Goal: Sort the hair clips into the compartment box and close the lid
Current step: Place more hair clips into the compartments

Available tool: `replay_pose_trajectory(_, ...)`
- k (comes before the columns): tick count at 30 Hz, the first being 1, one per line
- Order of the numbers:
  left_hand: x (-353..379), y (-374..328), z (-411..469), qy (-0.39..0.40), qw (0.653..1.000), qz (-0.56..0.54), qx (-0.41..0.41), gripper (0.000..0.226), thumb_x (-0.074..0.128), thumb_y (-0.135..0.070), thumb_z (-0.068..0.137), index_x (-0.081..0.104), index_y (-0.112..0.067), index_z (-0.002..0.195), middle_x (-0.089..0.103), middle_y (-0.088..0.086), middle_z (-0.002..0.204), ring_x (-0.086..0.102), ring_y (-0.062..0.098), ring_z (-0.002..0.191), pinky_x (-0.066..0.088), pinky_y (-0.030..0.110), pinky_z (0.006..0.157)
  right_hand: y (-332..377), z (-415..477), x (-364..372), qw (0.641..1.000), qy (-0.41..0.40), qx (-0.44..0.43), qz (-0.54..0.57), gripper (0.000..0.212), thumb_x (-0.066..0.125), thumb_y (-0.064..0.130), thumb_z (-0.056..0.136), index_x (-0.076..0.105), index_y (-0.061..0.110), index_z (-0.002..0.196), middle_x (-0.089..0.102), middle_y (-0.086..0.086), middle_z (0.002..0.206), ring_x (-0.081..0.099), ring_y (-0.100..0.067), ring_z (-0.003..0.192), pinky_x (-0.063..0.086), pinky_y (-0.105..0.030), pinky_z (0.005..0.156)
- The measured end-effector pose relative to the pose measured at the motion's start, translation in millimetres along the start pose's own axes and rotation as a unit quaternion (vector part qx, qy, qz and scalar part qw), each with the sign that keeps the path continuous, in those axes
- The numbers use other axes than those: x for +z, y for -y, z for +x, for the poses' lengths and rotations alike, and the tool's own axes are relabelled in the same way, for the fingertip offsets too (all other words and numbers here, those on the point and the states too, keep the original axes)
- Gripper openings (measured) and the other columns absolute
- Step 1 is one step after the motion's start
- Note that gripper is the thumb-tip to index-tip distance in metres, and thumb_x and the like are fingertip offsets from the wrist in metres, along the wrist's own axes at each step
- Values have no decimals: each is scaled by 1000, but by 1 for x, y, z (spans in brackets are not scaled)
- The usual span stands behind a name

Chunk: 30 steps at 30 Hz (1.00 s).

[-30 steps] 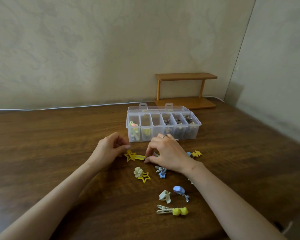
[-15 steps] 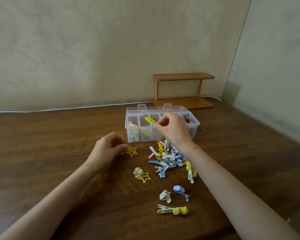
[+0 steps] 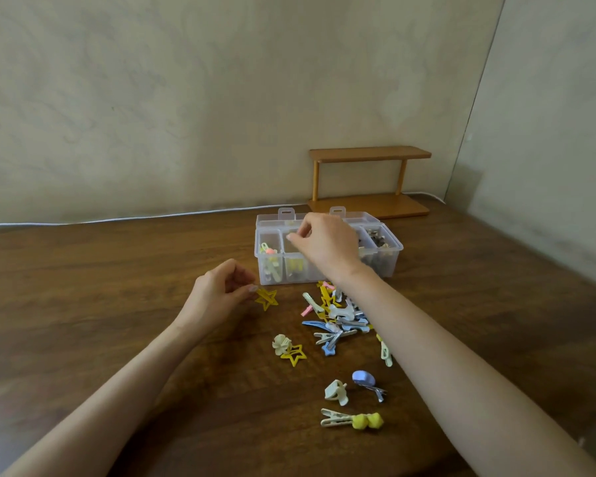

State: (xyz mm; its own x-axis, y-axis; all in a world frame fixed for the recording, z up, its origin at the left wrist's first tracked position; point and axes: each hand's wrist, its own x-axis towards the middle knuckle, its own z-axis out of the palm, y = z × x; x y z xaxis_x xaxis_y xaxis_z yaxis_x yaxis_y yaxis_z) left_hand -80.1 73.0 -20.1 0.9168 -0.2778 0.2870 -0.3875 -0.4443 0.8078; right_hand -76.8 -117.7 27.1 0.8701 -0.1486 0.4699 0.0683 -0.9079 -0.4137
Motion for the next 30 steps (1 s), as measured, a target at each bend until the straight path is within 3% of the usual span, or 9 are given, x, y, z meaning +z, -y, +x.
replay_pose_trajectory(3,1,0,0,9,1000,-4,-8,10,66,-9,82,60,-15,88,69,4,85,70,12,74,57,30,74,-8,-16,-17,990,62,-44,118,6,64,21,85,69,17,84,61,9,75,56,-4,73,49,-30,68)
replay_pose_trajectory(5,3,1,-1,15,1000,3,-11,7,65,-11,84,62,-15,89,70,3,85,69,10,73,58,25,72,-9,-28,-30,966,190,-76,157,6,67,16,84,70,18,87,60,11,77,52,0,71,41,-22,66)
replay_pose_trajectory(8,4,0,-1,13,1000,6,-10,4,65,-12,84,64,-14,87,69,3,83,68,9,72,56,17,67,-10,-46,-38,909,382,-103,128,18,73,18,80,70,25,96,60,6,91,50,10,72,36,-14,65)
replay_pose_trajectory(10,5,-1,-2,12,1000,6,-11,3,65,-12,84,64,-13,87,69,2,82,68,7,72,53,13,63,-10,-54,-35,888,433,-112,104,27,77,23,75,68,26,100,61,1,95,50,7,75,37,-14,66)
replay_pose_trajectory(14,4,-2,-2,21,1000,4,-19,5,64,-13,84,63,-17,86,69,0,82,68,6,73,53,12,63,-7,-66,-22,895,427,-111,71,37,82,34,67,65,25,99,61,0,88,57,-10,79,47,-31,68)
replay_pose_trajectory(17,4,-2,-1,21,1000,6,-19,6,64,-13,84,63,-19,85,69,-1,82,68,4,72,53,12,63,-5,-68,-18,908,399,-126,27,36,83,40,64,61,27,89,56,9,81,52,-5,73,41,-25,60)
replay_pose_trajectory(20,4,-3,-2,20,1000,12,-17,5,64,-13,84,63,-17,87,69,0,83,68,6,73,54,13,64,-5,-67,-19,912,391,-123,13,30,81,38,67,63,25,86,56,11,86,51,-4,76,43,-23,65)
replay_pose_trajectory(26,3,-3,-2,31,999,33,-13,5,63,-16,85,63,-18,90,69,-1,84,68,9,77,56,21,70,-12,-63,-20,915,389,-93,47,26,81,33,68,59,24,78,58,12,84,52,-4,78,44,-25,65)
replay_pose_trajectory(30,3,-3,-2,31,999,36,-10,5,62,-15,86,63,-20,88,68,-2,85,67,8,78,53,17,67,-16,-58,-31,920,377,-65,82,17,78,27,74,63,20,80,63,7,89,56,-5,86,44,-23,70)
